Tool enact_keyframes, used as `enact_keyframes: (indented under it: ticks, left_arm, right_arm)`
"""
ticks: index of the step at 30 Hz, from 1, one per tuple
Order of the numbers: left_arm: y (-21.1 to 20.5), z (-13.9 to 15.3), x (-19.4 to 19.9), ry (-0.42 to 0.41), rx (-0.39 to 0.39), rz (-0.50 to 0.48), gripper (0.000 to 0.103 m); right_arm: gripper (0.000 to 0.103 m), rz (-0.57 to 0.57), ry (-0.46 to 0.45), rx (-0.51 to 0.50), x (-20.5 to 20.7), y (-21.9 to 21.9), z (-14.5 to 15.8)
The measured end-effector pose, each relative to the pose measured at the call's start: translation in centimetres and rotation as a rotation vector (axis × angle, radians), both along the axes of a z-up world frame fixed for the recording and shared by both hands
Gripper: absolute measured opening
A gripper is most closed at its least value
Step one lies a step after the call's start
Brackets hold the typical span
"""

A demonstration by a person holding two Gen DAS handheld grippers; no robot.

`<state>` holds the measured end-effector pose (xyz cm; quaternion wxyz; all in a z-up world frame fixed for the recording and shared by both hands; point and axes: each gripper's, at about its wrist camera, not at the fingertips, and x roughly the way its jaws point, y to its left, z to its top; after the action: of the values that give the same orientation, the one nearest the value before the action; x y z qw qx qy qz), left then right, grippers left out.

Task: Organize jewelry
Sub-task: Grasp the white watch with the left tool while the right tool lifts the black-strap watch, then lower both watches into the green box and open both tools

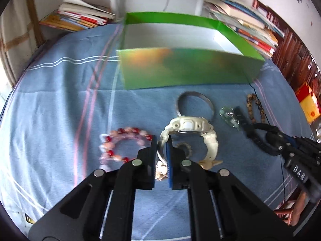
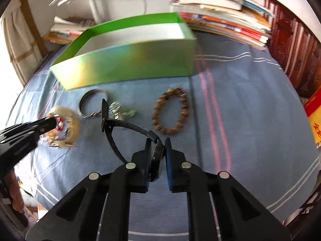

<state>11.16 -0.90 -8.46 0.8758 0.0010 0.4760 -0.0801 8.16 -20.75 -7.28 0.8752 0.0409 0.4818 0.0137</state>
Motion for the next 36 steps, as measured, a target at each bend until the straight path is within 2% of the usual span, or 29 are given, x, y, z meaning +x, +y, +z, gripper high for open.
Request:
enact_keyframes:
  ticks: [4,9,13,18,22,27,30,33,36]
  left_arm:
    - [2.8,1.0,-0.7,-0.021,-0.016,0.056,0.011]
    - [4.8,1.5,-0.1,-0.036,0.0,0.111,0.011]
    - [5.0,2.0,0.1,-0.043,-0.032,0.099,0.011]
    - [4.5,5.4,0.7,-0.118,-0.045,0.064,0.011]
    - [3.6,8.8,2.1,-0.207,-0.036,0.048,0.011]
    - [2.4,11.5,6.1,-0.263,-0.06,0.049,0.011]
    - [1.2,11.0,9.4,-0.247,-0.057,0.043,0.011]
    - [0.3,8.7,12.3,-0.181,-0.052,0.046,0.011]
    - [-0.4,5.9,14.8,-0.105,-0.039,0.054,0.011]
  right_arm:
    - [0.014,-0.03,0.001,0.003,-0.1,-1.1,0.1]
    - [0.014,-0.018,0.011,0.004,0.0,-0.8,-0.2]
    - [0.014,0.008,0.005,0.017,-0.1,0.3,-0.2]
    - [0.014,0.026,-0.072,0.024,0.8,0.6,3.1]
    - [0.014,0.019,-0.196,0.019,2.7,0.3,7.0]
    - [0.014,0.02,-0.25,0.036,8.3,0.1,9.6]
    - [0.014,-0.005,-0.232,0.001,11.9,0.4,8.8]
    - [0.014,-0.02,-0.152,0.025,15.1,0.6,6.3]
    - [0.014,-0.026,-0.11,0.029,16.4,1.0,4.4]
